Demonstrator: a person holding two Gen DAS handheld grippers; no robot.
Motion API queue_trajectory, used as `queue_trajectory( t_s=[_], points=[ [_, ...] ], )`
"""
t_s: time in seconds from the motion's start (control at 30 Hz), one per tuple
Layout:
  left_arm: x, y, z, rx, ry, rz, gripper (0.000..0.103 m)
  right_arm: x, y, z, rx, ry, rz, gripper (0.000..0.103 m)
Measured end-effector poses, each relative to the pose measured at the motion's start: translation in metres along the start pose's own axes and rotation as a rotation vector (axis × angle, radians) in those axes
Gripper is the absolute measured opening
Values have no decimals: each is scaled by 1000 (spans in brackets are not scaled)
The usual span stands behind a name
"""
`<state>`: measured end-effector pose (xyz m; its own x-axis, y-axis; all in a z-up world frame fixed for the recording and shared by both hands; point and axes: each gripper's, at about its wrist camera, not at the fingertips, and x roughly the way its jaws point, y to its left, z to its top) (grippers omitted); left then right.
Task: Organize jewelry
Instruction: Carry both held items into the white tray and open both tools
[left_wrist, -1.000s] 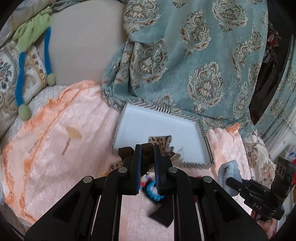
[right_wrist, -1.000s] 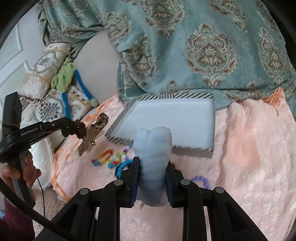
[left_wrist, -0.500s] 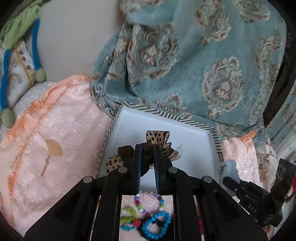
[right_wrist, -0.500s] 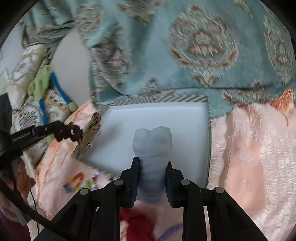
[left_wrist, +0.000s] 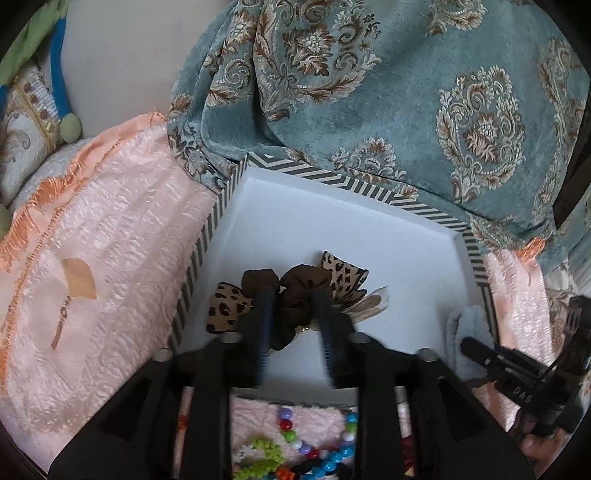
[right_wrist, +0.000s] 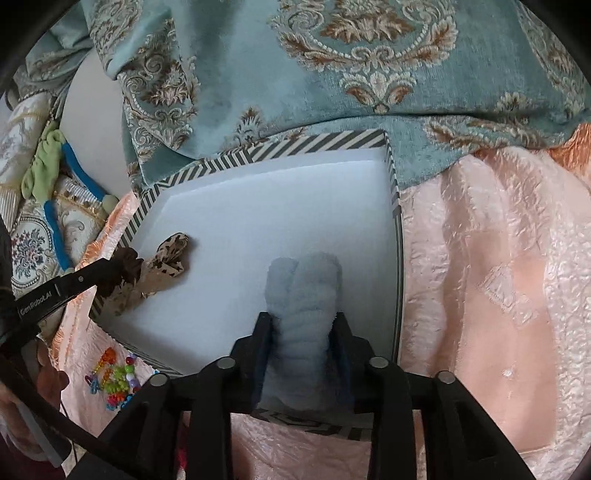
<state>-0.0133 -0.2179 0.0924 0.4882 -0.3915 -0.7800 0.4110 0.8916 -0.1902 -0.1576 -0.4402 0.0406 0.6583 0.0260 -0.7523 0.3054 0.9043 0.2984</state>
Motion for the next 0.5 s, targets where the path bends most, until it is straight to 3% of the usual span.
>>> queue_trajectory(
  t_s=[0.03,0.13,0.37,0.5],
  points=[
    [-3,1,-2,1,-5,6,47,-5,2,-1,-3,-12,-1,42],
    [-13,3,-7,-3,-17,3,52,-14,8,-2,2,-25,12,44],
    [-47,5,-32,30,-60,56,52,-58,29,-20,-15,-83,26,48],
    [-72,2,-50,63,-101,103,52,-81,44,-36,-32,-121,22,63]
  ],
)
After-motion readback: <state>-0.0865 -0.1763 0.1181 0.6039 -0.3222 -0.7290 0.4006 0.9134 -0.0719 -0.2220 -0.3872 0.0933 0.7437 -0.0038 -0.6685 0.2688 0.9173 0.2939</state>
